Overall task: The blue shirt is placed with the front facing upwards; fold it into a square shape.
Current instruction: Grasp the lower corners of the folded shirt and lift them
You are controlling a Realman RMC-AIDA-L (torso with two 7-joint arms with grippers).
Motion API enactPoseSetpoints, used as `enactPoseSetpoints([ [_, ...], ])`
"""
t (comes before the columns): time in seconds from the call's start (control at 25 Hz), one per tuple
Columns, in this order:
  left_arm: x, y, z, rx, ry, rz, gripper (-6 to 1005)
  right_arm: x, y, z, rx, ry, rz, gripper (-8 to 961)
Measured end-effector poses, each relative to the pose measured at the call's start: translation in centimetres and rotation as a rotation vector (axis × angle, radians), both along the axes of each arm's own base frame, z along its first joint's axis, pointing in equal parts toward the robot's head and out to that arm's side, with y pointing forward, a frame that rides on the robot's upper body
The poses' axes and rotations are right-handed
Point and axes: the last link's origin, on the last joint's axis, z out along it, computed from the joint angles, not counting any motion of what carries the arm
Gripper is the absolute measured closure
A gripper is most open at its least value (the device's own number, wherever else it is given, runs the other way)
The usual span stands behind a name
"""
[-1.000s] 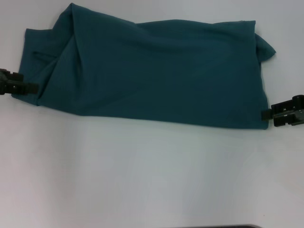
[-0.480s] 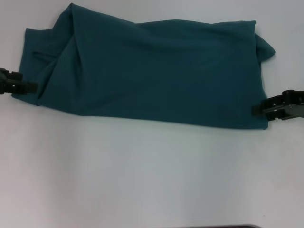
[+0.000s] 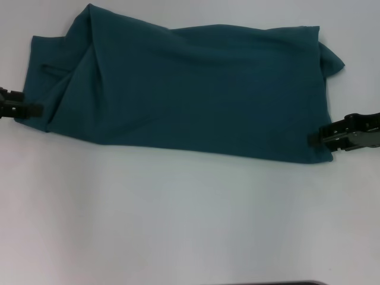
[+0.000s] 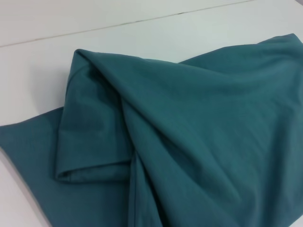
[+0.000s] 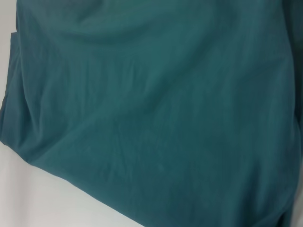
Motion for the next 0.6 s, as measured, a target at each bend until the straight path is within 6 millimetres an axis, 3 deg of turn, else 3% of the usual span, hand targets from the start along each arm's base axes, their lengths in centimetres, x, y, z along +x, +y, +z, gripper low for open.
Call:
enactPoseSetpoints([
  [0.56,0.13,0.13,0.25,0.011,0.001,-0.003,325,0.46,-0.48,-0.03,-0.012,-0.01,-0.027,351],
  [0.6,0.13,0.14,0.27,0.012,-0.001,-0.002,325,0.44,-0.45,0.01,-0.01,-0.009,-0.026,384],
])
